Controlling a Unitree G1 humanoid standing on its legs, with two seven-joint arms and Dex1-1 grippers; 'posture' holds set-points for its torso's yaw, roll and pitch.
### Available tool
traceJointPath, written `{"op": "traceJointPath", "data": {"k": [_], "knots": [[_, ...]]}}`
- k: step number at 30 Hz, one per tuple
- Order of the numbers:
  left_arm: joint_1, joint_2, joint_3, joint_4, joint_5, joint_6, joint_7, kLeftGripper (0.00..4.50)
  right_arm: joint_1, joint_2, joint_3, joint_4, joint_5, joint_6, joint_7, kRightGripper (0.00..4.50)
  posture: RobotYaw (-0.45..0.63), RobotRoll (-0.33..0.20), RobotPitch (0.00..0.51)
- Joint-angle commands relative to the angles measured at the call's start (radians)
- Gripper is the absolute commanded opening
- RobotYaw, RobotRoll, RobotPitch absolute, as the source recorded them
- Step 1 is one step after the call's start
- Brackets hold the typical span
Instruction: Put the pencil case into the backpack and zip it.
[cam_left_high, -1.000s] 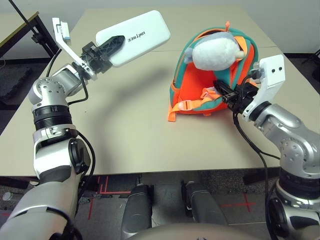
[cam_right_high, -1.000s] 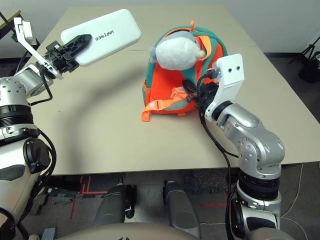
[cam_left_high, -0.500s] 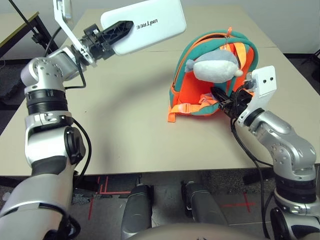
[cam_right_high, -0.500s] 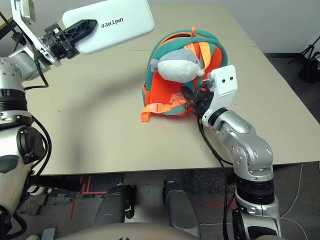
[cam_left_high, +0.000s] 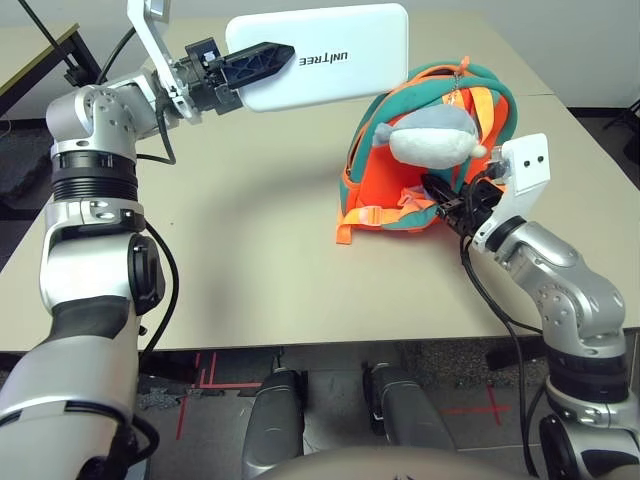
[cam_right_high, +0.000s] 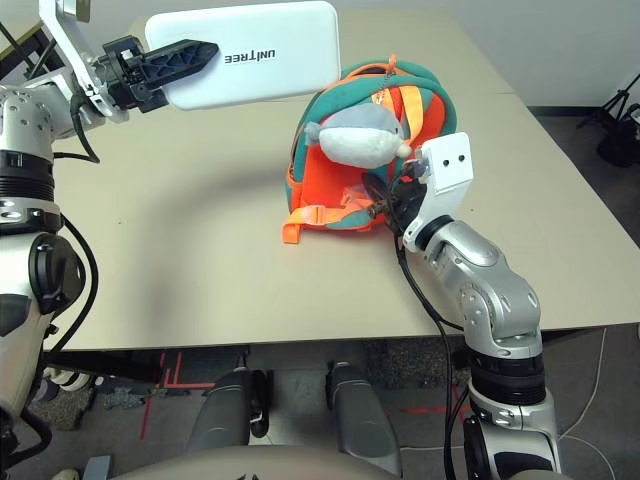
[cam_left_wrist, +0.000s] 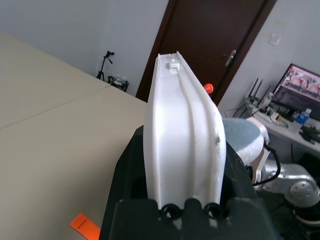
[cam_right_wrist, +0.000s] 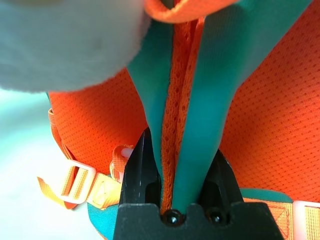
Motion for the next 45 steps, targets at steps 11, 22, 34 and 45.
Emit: {"op": "traceJointPath", "data": {"k": [11,22,34,45], "knots": [[-0.076,0.011,-0.110,0.107,0.120,-0.016,-0.251,1.22,0.006,-0.002,0.004,0.040,-0.019,0.000,-0.004,0.57,-0.22,0.000,0.107],[-0.102,-0.024,-0.187,0.185,0.268,-0.178,-0.243,1.22,-0.016,0.001,0.002,0.054,-0.018,0.004,-0.007,0.57,-0.21,0.000,0.106],[-0.219,-0.258,-0.211,0.405,0.437,-0.502,-0.056,1.22,-0.025,0.009,0.011,0.058,-0.022,0.003,-0.009,0.57,-0.21,0.000,0.112],[-0.269,-0.314,-0.133,0.491,0.451,-0.548,0.034,3.42,-0.029,0.033,0.020,0.057,-0.032,0.000,-0.015,0.57,-0.22,0.000,0.115]]}}
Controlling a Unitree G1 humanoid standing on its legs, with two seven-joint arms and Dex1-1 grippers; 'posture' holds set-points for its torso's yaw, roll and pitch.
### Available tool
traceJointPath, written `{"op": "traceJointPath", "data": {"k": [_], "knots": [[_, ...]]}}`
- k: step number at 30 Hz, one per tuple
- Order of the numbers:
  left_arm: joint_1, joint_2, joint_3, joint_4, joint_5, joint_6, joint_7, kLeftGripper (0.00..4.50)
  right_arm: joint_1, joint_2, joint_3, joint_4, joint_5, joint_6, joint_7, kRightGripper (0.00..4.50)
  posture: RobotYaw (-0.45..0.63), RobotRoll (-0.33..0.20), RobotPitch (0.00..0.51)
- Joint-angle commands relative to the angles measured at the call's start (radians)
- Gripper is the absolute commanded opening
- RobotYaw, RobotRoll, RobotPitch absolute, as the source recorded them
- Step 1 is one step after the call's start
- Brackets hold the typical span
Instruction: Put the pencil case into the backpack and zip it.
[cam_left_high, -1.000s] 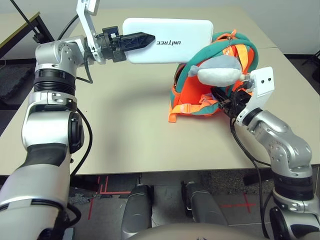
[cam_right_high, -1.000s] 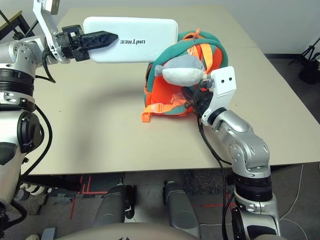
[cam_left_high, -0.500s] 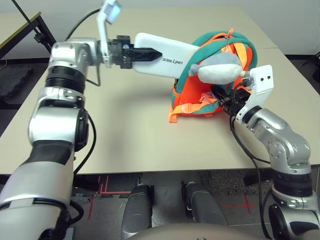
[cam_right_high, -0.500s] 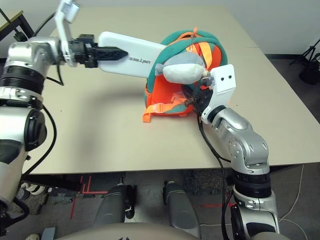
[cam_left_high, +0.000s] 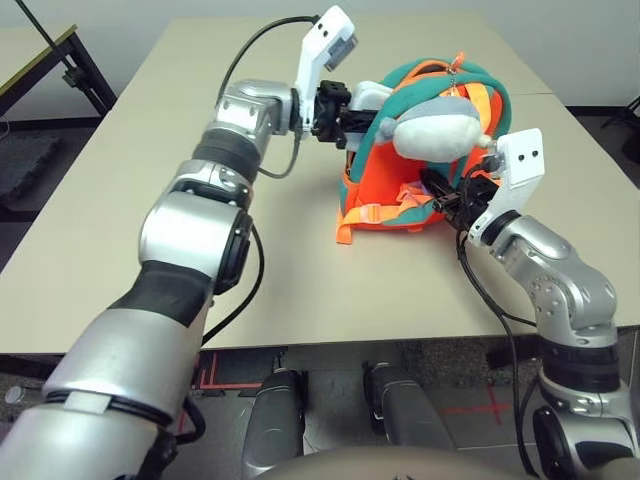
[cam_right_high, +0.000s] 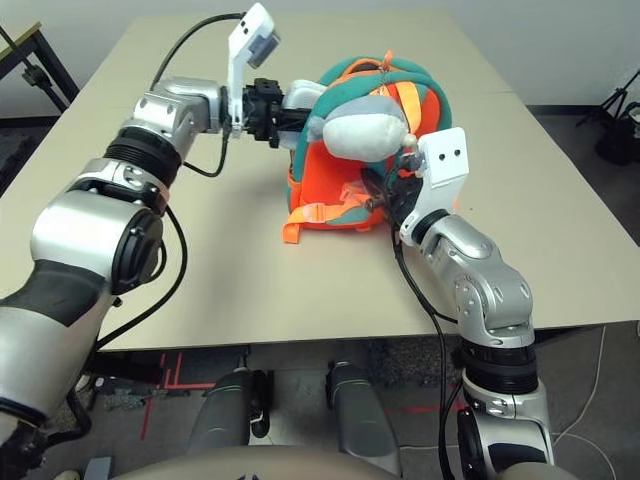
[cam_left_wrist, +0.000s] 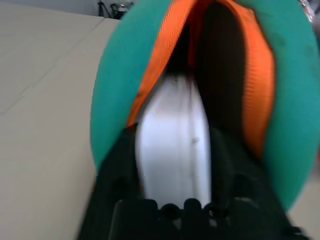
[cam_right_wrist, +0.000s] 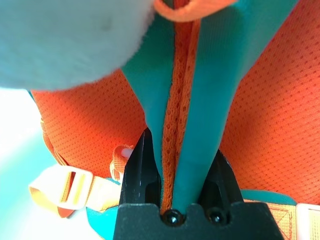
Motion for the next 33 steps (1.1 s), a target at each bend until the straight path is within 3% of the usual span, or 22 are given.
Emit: {"op": "traceJointPath", "data": {"k": [1,3,12,21,24,33], "knots": [[-0.034,0.052,0.046,-0.009,-0.014,0.015,-0.050,3.87,0.009,0.008,0.012,0.017,-0.010,0.009,-0.008,0.57,-0.21,0.000,0.117],[-0.036,0.083,0.065,-0.022,-0.021,0.030,-0.076,4.49,0.009,0.012,0.014,0.021,-0.012,0.007,-0.006,0.57,-0.21,0.000,0.117],[-0.023,0.223,0.126,-0.150,-0.071,0.155,-0.192,4.50,-0.017,0.011,0.025,0.057,-0.017,-0.004,0.017,0.57,-0.18,0.000,0.121],[0.153,0.286,0.097,-0.394,-0.093,0.284,-0.217,4.50,-0.017,0.010,0.026,0.067,-0.023,-0.009,0.027,0.57,-0.17,0.000,0.121],[0.202,0.289,0.092,-0.456,-0.101,0.323,-0.205,3.87,-0.015,0.009,0.026,0.066,-0.024,-0.008,0.028,0.57,-0.17,0.000,0.122],[0.275,0.292,0.062,-0.572,-0.117,0.390,-0.195,0.25,-0.014,0.007,0.027,0.072,-0.029,-0.012,0.033,0.57,-0.17,0.000,0.118]]}}
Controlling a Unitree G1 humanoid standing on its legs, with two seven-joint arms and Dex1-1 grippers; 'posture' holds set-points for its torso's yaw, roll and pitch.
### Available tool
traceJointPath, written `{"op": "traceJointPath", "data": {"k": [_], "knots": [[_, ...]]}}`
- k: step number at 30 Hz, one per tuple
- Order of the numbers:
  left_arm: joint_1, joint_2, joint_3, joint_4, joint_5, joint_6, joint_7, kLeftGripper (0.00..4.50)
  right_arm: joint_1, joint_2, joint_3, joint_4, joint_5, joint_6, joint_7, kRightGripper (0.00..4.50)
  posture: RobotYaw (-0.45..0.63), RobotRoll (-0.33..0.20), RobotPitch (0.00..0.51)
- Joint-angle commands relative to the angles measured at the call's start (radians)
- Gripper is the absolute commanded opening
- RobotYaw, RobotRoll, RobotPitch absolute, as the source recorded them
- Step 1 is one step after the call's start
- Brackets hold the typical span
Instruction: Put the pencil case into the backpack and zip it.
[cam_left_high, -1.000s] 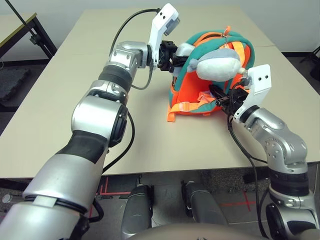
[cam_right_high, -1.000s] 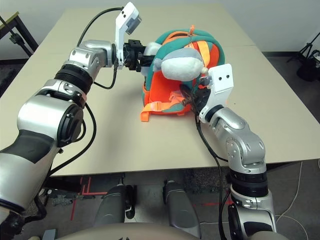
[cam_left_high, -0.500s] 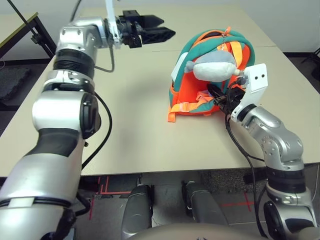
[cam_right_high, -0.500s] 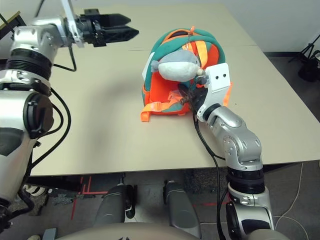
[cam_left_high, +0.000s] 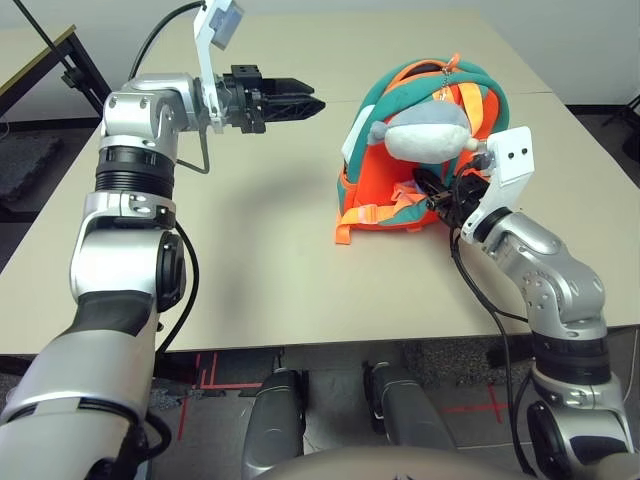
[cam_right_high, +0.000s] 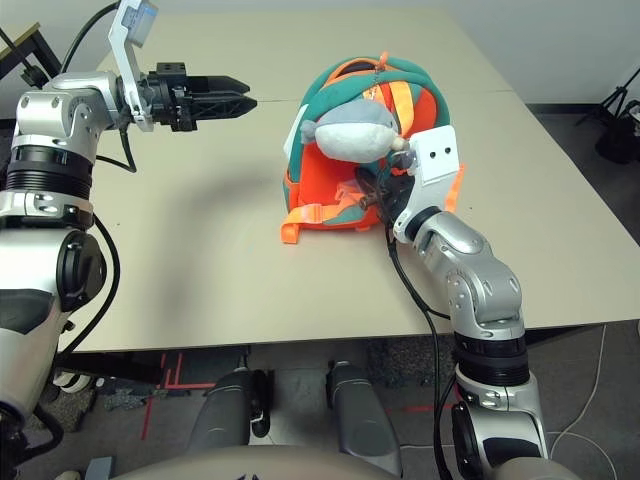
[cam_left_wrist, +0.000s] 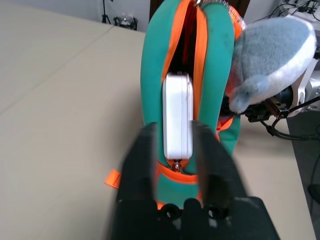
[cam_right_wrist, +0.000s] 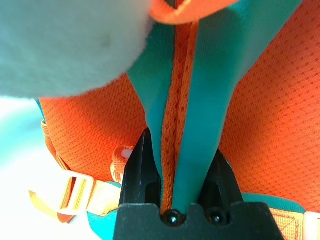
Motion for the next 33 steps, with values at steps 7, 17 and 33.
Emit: {"op": "traceJointPath", "data": {"k": [7,17,33], "knots": [[0.009,-0.013,-0.036,-0.012,-0.006,-0.005,0.024,0.00,0.009,-0.005,0.011,0.032,-0.009,0.005,0.006,0.57,-0.17,0.000,0.116],[-0.045,-0.119,-0.071,0.157,0.027,-0.119,0.072,0.00,0.010,0.003,0.014,0.025,-0.012,0.007,0.003,0.57,-0.19,0.000,0.117],[-0.143,-0.304,-0.081,0.485,0.125,-0.326,0.168,0.00,0.023,0.011,0.012,0.002,-0.010,0.015,-0.016,0.57,-0.21,0.000,0.122]]}}
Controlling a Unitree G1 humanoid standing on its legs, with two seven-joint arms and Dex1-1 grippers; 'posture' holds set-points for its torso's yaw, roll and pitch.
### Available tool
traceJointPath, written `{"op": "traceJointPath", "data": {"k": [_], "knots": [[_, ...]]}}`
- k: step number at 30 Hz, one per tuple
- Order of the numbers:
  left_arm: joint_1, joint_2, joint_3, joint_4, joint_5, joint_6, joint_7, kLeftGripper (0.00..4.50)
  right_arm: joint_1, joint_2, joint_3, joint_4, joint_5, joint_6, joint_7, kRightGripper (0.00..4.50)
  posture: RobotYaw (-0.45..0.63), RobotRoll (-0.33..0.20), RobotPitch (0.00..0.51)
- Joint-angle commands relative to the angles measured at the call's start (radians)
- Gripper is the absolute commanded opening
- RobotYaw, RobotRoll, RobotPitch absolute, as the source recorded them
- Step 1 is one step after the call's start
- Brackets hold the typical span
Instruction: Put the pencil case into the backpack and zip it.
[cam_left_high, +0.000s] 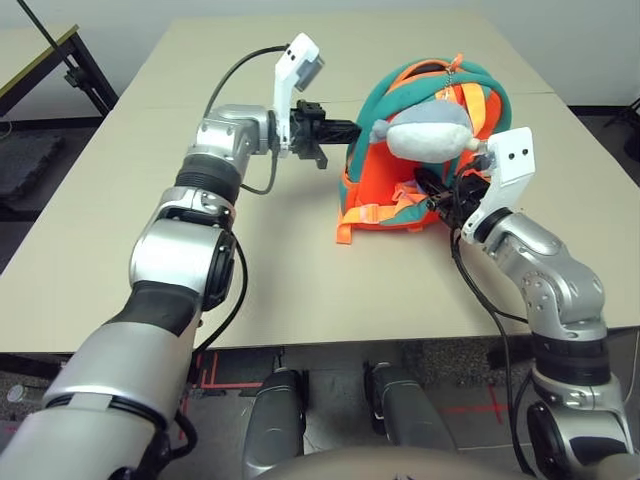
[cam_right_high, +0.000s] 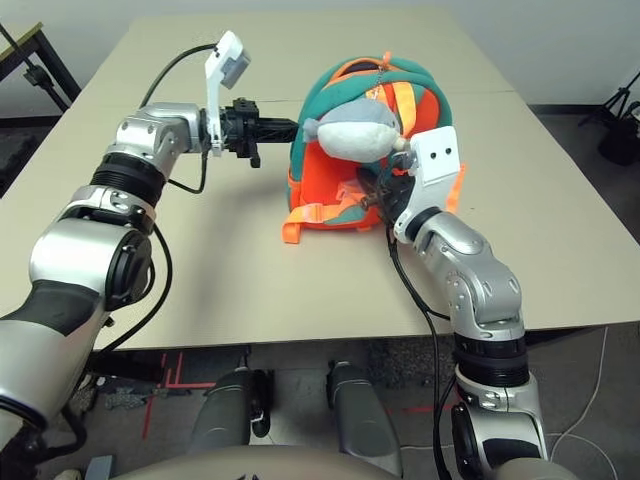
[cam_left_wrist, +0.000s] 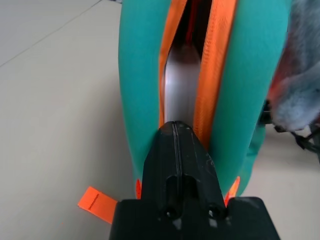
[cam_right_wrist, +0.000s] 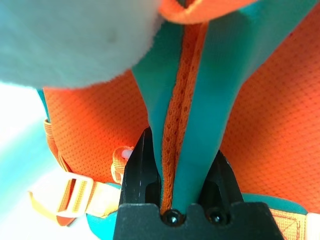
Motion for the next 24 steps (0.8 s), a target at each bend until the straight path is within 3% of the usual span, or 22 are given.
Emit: {"op": "traceJointPath", "data": {"k": [1,8,9,12,21,24], "knots": [[-0.012,-0.038,-0.012,0.036,0.031,-0.028,0.006,0.00,0.020,0.007,0.014,0.004,0.000,0.019,-0.003,0.57,-0.21,0.000,0.122],[-0.031,0.027,0.047,-0.002,-0.001,-0.014,-0.019,0.00,0.024,0.008,0.014,0.002,0.002,0.020,-0.006,0.57,-0.20,0.000,0.126],[-0.034,0.046,0.056,-0.016,-0.007,-0.008,-0.028,0.18,0.024,0.008,0.014,0.003,0.002,0.020,-0.005,0.57,-0.20,0.000,0.126],[-0.044,0.101,0.082,-0.063,-0.026,0.016,-0.058,0.98,0.021,0.009,0.016,0.010,0.002,0.015,-0.002,0.57,-0.19,0.000,0.125],[-0.065,0.192,0.093,-0.260,-0.068,0.043,-0.115,4.44,0.013,0.012,0.025,0.035,-0.002,0.001,0.011,0.57,-0.18,0.000,0.125],[-0.035,0.188,0.056,-0.368,-0.068,0.023,-0.158,4.50,0.012,0.010,0.025,0.040,-0.003,-0.003,0.014,0.57,-0.18,0.000,0.123]]}}
